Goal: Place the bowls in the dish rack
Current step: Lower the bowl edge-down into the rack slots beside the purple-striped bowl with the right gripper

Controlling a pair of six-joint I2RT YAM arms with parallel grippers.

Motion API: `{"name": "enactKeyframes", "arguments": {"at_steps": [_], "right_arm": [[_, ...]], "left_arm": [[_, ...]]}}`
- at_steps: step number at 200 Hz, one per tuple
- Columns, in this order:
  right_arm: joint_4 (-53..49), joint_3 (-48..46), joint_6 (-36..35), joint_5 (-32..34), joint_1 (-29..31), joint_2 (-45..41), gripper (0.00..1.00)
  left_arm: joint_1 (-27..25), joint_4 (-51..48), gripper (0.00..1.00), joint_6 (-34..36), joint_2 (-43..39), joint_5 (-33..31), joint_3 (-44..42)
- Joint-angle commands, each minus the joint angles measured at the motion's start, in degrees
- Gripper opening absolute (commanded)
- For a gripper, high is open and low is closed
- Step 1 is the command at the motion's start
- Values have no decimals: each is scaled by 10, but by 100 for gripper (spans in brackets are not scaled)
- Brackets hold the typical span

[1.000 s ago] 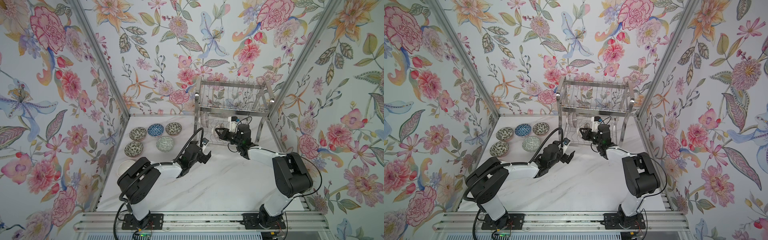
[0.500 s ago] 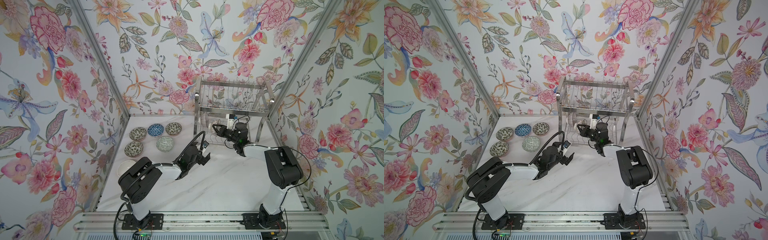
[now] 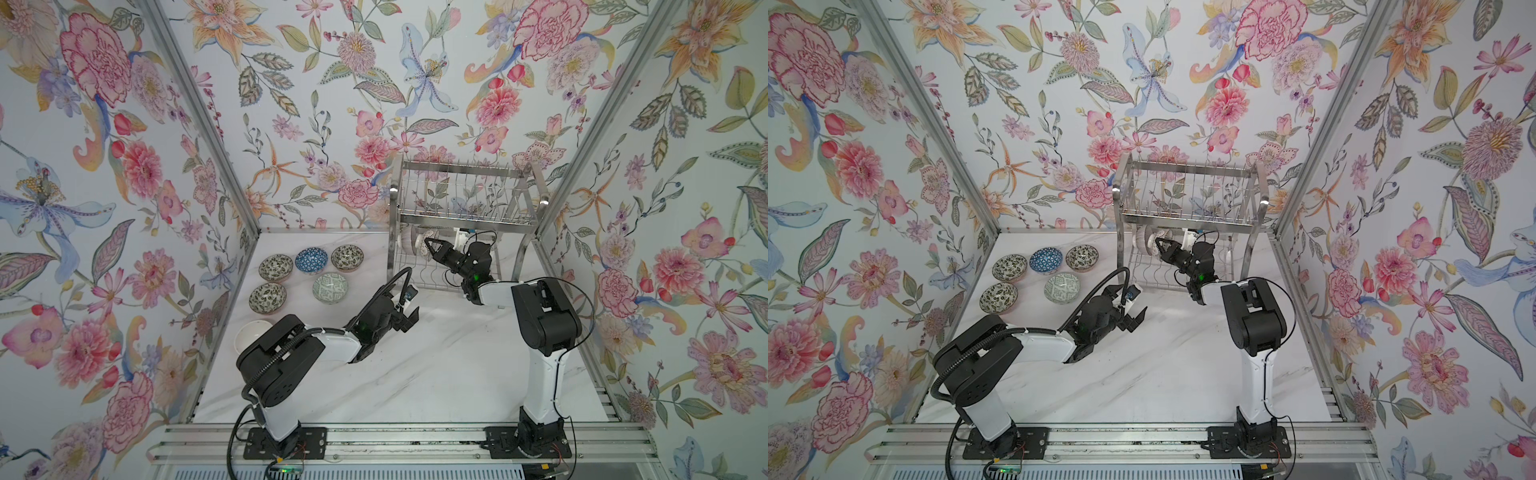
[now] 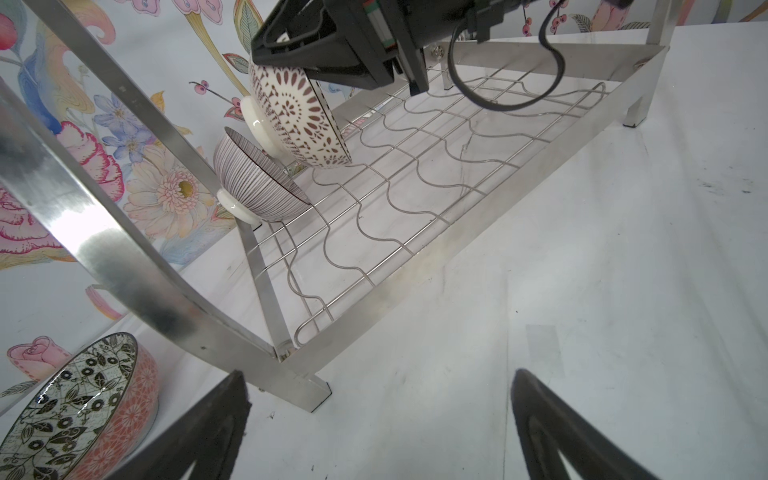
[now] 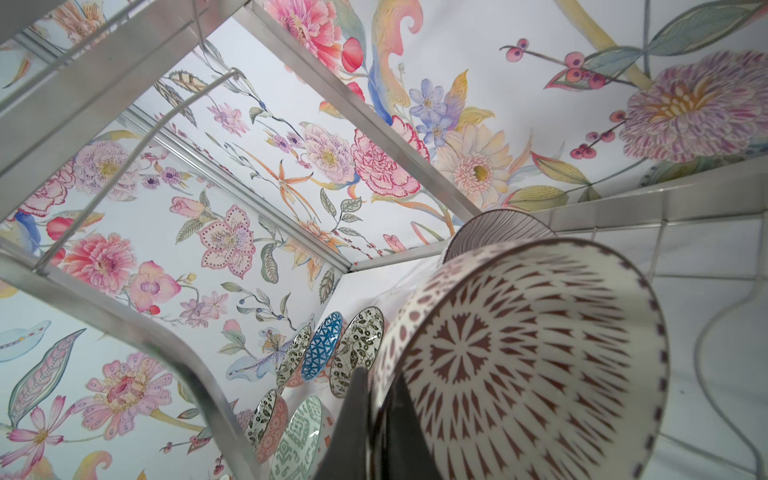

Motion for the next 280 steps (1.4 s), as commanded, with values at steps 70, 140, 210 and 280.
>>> {"name": "enactKeyframes", "arguments": {"at_steps": [70, 140, 210, 280], "right_arm": [[127, 107, 66, -16, -13, 98, 0], [128, 175, 90, -51, -21, 154, 0], [149, 218, 122, -75, -21, 195, 0], [142, 234, 127, -79, -22, 215, 2]], "left_arm": [[-8, 12, 99, 14, -5, 3, -5], [-8, 9, 99, 13, -9, -6, -5], [-9, 6, 99, 14, -7, -10, -3], [-9, 2, 99, 14, -6, -13, -2]]}}
